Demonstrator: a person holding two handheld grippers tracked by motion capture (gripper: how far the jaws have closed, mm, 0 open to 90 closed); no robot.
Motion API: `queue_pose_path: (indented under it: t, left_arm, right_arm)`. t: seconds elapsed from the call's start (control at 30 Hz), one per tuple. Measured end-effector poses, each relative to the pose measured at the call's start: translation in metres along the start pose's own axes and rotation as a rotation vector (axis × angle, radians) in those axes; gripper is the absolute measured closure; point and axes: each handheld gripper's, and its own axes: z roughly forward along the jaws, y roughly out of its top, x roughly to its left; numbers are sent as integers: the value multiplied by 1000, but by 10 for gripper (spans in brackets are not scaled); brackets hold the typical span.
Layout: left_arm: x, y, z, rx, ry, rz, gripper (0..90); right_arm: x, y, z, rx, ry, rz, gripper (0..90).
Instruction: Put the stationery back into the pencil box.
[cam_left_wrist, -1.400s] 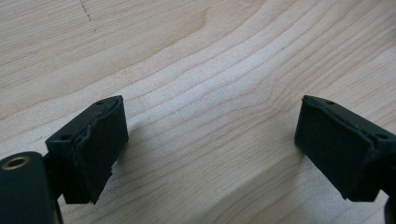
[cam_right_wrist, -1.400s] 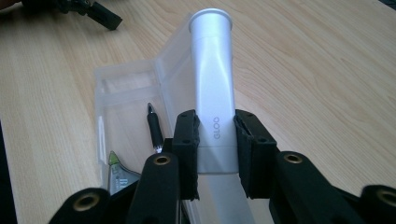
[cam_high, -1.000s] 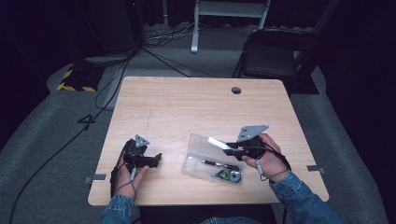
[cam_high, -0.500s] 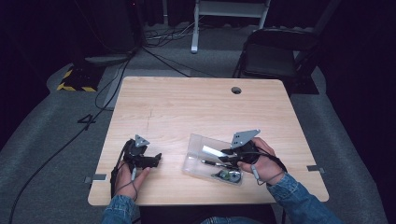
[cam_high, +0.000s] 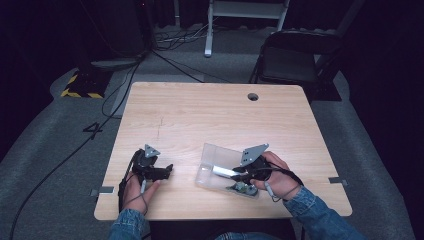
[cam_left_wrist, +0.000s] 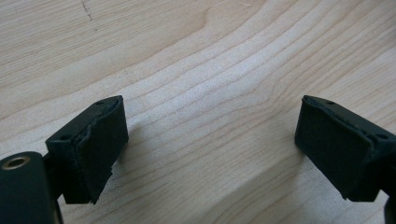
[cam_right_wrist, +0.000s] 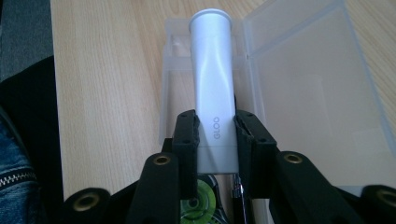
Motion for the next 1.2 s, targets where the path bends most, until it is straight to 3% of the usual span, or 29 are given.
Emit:
queue_pose_path:
  t: [0.5,1.2]
  left_arm:
    - [0,0,0,0,0,2,100]
    - [0,0,0,1,-1,2,100]
  right_arm:
    - [2,-3,20,73,36,-36,716]
    - [-4,-6,35,78,35,9,716]
